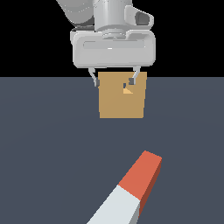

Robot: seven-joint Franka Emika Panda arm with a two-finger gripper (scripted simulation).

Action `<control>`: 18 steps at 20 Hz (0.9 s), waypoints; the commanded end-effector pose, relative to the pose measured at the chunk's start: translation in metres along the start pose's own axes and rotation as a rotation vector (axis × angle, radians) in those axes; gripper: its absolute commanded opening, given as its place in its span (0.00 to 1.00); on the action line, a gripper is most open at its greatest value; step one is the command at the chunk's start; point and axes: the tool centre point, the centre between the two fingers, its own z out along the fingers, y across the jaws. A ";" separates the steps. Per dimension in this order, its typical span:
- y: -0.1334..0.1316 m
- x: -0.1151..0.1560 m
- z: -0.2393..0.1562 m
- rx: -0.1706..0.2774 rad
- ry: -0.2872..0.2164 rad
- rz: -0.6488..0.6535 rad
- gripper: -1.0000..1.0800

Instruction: Insert the peg into the horizontal hole in a box.

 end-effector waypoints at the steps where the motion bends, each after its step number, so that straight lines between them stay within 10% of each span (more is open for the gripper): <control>1: 0.000 0.000 0.000 0.000 0.000 0.000 0.96; 10: 0.007 -0.037 0.019 0.006 0.001 0.112 0.96; 18: 0.005 -0.139 0.069 0.022 0.007 0.420 0.96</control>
